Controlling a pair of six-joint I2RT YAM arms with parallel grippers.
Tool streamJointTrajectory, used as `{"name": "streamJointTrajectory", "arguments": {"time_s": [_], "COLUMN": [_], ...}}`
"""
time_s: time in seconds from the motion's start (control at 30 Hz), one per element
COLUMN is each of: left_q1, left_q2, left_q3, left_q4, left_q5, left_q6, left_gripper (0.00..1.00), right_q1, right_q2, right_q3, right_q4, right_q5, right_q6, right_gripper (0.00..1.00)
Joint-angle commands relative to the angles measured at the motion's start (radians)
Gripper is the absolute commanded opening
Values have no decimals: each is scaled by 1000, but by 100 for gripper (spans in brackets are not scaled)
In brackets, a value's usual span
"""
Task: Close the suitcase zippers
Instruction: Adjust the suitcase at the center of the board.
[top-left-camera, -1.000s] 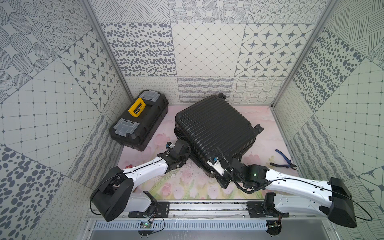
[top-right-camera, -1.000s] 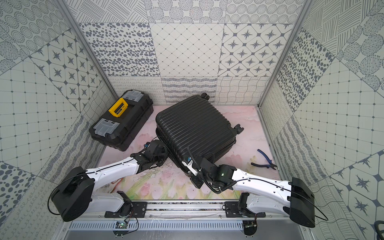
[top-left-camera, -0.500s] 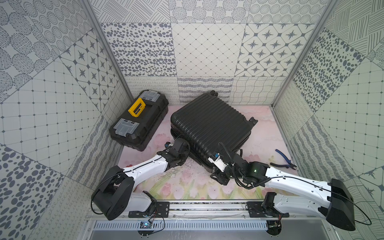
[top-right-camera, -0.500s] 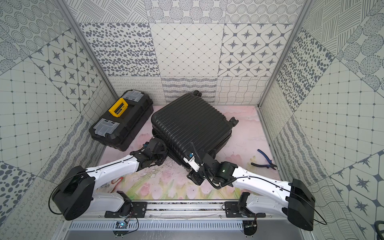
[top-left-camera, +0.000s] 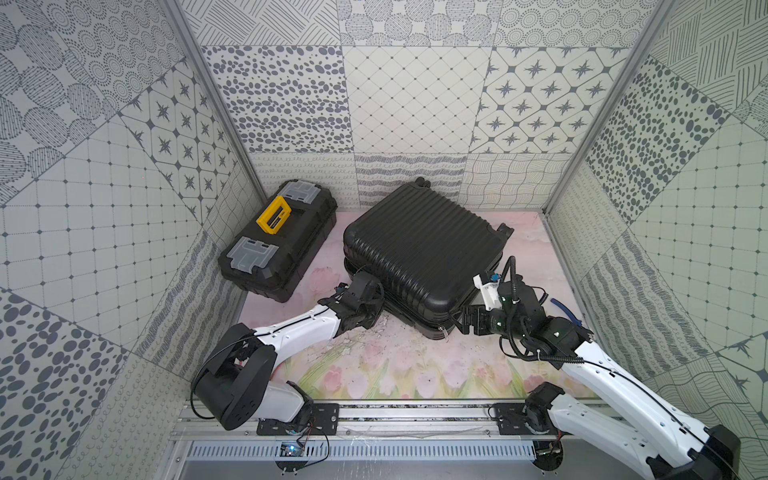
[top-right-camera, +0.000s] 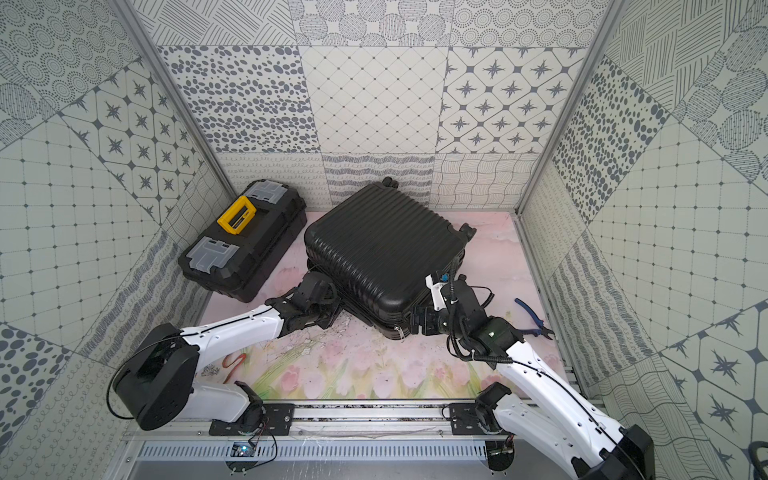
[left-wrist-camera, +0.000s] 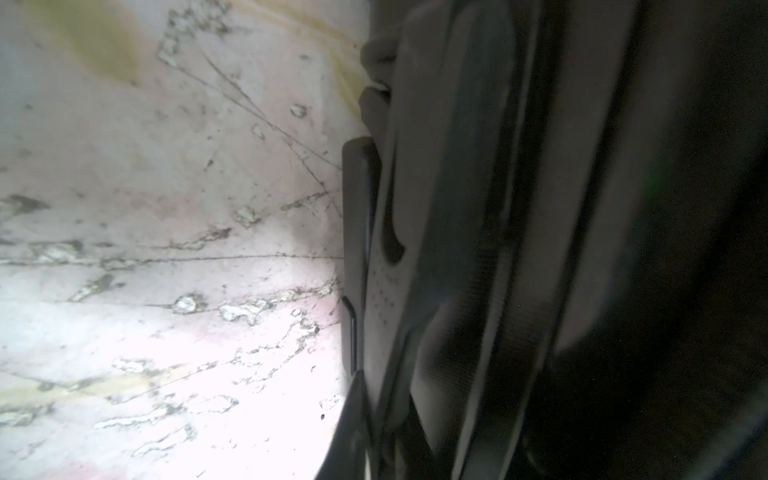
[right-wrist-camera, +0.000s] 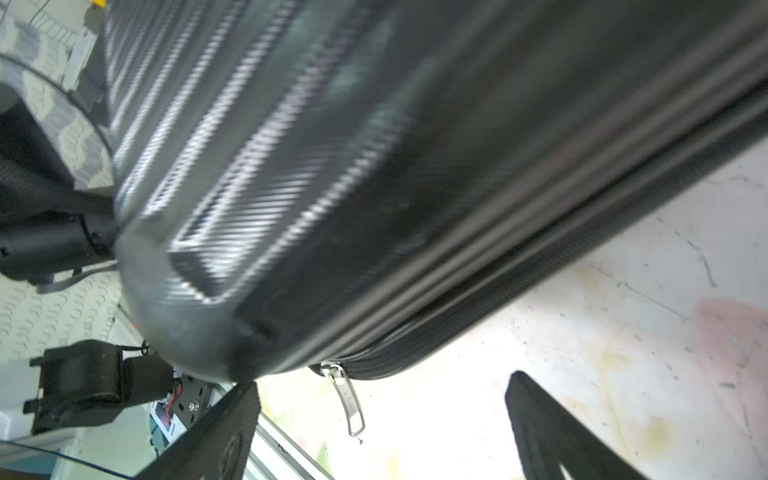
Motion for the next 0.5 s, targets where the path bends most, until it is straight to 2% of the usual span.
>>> {"name": "streamJointTrajectory", "arguments": {"time_s": [0.0, 0.07, 0.2, 0.37, 0.47], "left_q1": [-5, -18, -105, -222, -234], "left_q2": [-2, -12, -49, -75, -91], "left_q3": [28, 30, 18, -54, -67], "left_q4": [56, 46, 33, 126, 132], "left_q5": [150, 139, 45, -99, -133], "left_q6": [-7, -11, -76, -238, -247], "left_gripper": [0, 0, 0, 0, 0], "right_q1": [-78, -120, -211, -371, -401], "right_q2": [27, 40, 80, 111, 117], "right_q3": [35, 30, 45, 18, 49], "right_q4": [217, 293, 359, 522, 524], "right_q5": [-20, -80, -233, -414, -471], "right_q6": [185, 184, 72, 139, 135], "right_gripper": [98, 98, 97, 95, 95]}}
